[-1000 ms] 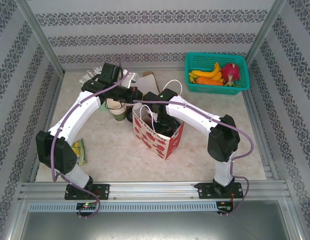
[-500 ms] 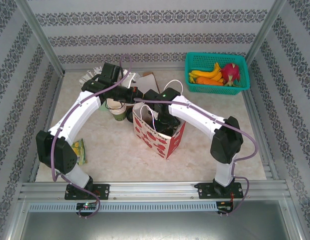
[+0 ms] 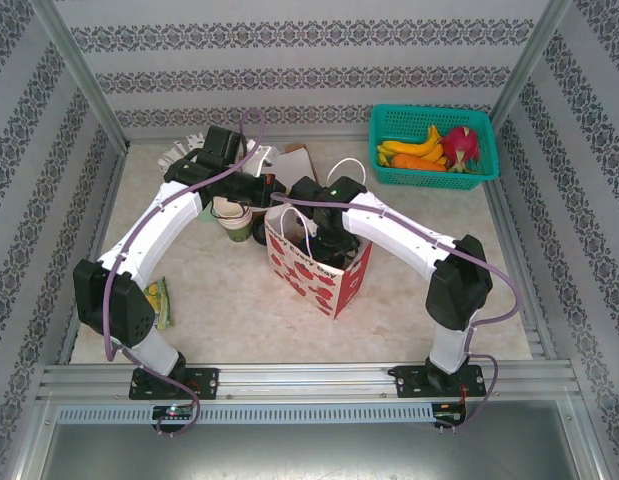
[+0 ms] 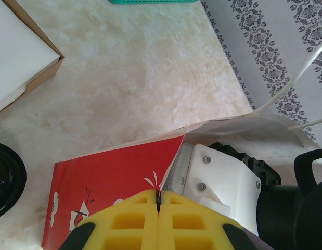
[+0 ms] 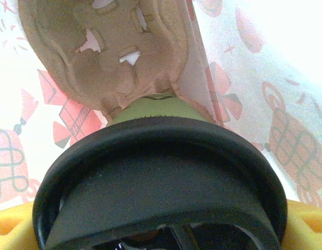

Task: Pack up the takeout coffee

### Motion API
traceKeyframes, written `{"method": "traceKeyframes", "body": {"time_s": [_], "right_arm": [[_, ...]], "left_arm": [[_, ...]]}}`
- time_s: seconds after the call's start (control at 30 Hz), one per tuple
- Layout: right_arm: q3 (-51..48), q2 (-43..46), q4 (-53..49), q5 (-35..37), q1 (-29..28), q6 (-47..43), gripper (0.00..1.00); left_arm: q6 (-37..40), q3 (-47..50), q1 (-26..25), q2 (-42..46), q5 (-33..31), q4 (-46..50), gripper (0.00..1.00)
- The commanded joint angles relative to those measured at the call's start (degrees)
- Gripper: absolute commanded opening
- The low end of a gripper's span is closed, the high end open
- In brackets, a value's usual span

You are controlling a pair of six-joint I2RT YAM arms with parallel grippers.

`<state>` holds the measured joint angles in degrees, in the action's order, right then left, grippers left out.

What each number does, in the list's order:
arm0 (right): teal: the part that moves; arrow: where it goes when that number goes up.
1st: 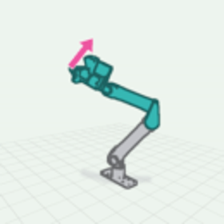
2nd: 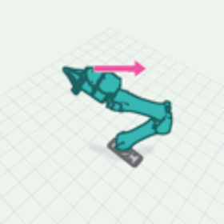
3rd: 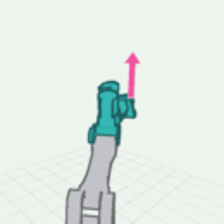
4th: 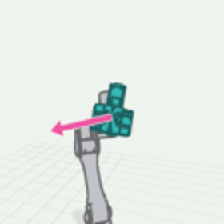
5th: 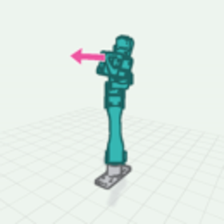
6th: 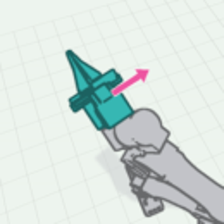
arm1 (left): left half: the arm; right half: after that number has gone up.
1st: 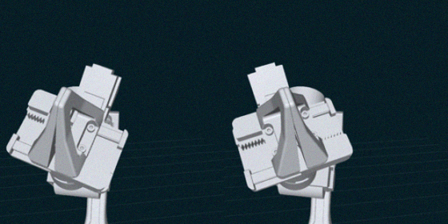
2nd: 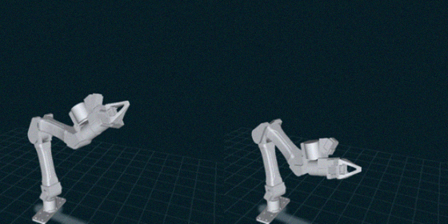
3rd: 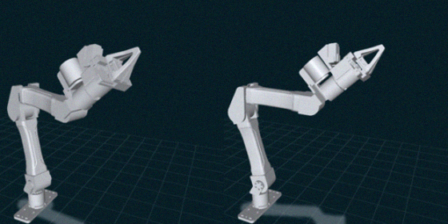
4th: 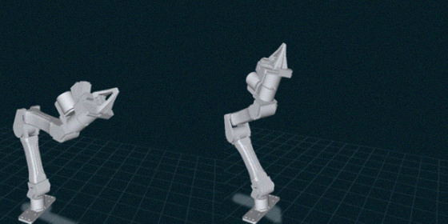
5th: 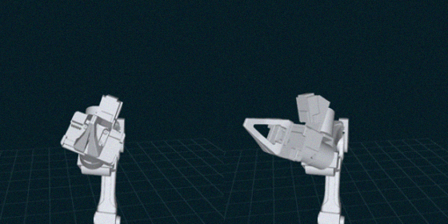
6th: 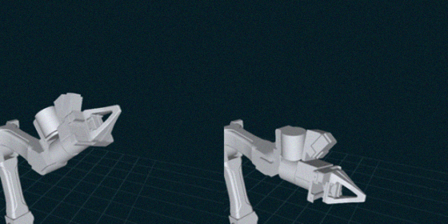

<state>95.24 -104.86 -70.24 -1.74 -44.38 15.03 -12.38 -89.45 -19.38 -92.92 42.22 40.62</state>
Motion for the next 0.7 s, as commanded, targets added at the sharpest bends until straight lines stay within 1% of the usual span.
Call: {"method": "traceKeyframes", "body": {"time_s": [0.0, 0.67], "right_arm": [[-1.6, 1.4, 1.6, 1.3, 0.3, 0.7, 0.62], [-5.7, 0.7, 3.0, 0.4, 0.7, 0.7, 0.62]], "left_arm": [[1.0, 0.0, 0.2, -0.4, 0.6, 0.0, 0.0], [1.1, -0.4, 0.2, -0.9, 0.9, 0.2, 0.0]]}}
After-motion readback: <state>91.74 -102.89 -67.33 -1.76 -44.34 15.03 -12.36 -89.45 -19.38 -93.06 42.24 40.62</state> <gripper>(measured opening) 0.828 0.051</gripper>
